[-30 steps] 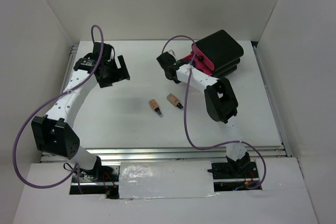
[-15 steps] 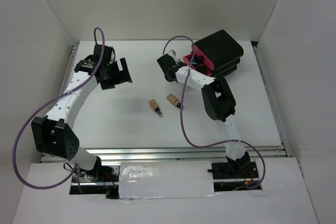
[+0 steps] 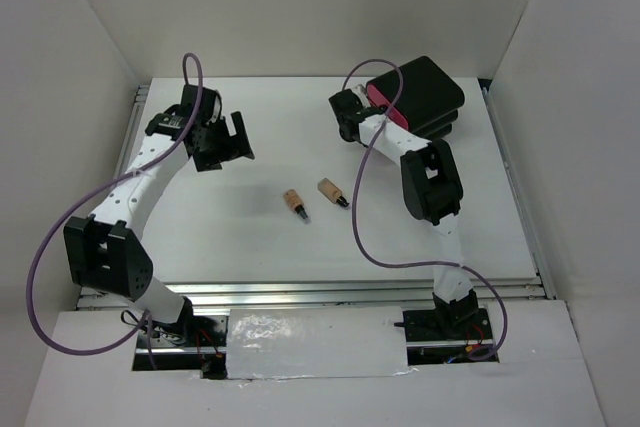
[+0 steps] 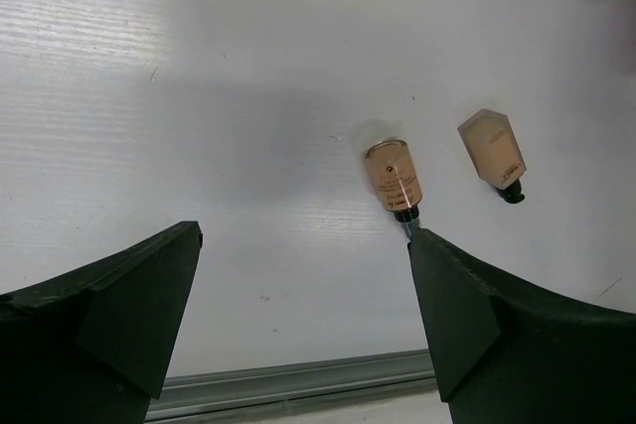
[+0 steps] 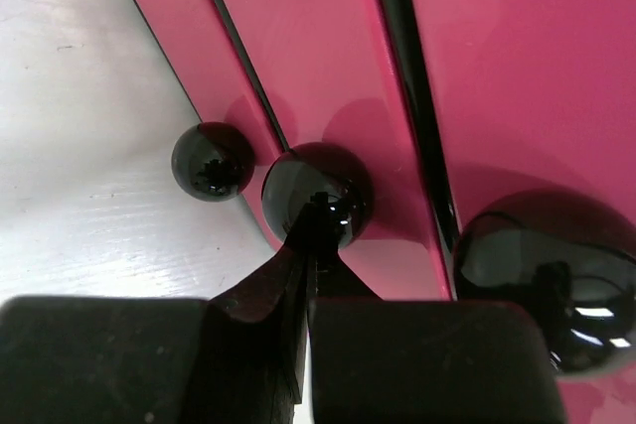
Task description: Organize the makeup
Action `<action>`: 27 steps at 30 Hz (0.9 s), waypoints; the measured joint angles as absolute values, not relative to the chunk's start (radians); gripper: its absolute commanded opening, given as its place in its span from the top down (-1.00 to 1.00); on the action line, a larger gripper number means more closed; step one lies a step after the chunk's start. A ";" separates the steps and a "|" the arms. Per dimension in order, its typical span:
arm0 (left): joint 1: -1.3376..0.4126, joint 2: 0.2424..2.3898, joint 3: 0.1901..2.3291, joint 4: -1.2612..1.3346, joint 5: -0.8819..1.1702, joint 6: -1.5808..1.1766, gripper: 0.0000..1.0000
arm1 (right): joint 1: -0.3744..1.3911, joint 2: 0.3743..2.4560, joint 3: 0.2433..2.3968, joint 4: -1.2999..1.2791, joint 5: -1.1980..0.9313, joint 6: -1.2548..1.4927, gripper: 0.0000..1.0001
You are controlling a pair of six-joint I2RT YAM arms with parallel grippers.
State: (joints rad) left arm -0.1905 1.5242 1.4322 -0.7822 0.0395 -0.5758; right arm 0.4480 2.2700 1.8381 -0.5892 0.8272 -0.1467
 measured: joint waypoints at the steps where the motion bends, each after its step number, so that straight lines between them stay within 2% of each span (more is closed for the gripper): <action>1: -0.191 1.532 1.433 -0.782 0.040 -0.576 -0.99 | 0.447 2.268 1.838 -0.588 0.826 -0.147 0.98; 7: -0.191 1.577 1.439 -0.780 0.059 -0.576 -0.99 | 0.448 2.251 1.845 -0.598 0.804 -0.137 0.89; 10: -0.191 1.592 1.445 -0.763 0.091 -0.579 -0.99 | 0.451 2.223 1.852 -0.630 0.746 -0.099 0.74; 12: -0.191 1.602 1.446 -0.728 0.132 -0.586 -0.99 | 0.462 2.178 1.846 -0.650 0.702 -0.067 0.34; 14: -0.191 1.613 1.444 -0.676 0.193 -0.609 -0.99 | 0.480 2.117 1.827 -0.653 0.671 -0.046 0.23; 16: -0.193 1.630 1.439 -0.588 0.270 -0.646 -0.99 | 0.509 2.045 1.822 -0.668 0.637 -0.017 0.01; 18: -0.201 1.652 1.428 -0.488 0.336 -0.694 -0.99 | 0.527 1.978 1.823 -0.685 0.599 0.035 -0.26; 19: -0.208 1.668 1.423 -0.435 0.364 -0.723 -0.99 | 0.537 1.940 1.824 -0.698 0.574 0.062 -0.47; 23: -0.262 1.777 1.426 -0.221 0.448 -0.836 -0.99 | 0.542 1.774 1.802 -0.728 0.480 0.192 -0.77; 27: -0.340 1.956 1.510 -0.047 0.477 -0.953 -0.99 | 0.535 1.556 1.685 -0.726 0.393 0.311 -0.91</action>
State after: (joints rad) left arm -0.3397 1.9564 1.5101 -0.0467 0.4774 -0.9531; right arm 0.5346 1.5558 1.6848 -0.7258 0.3927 0.3107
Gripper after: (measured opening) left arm 0.994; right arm 0.925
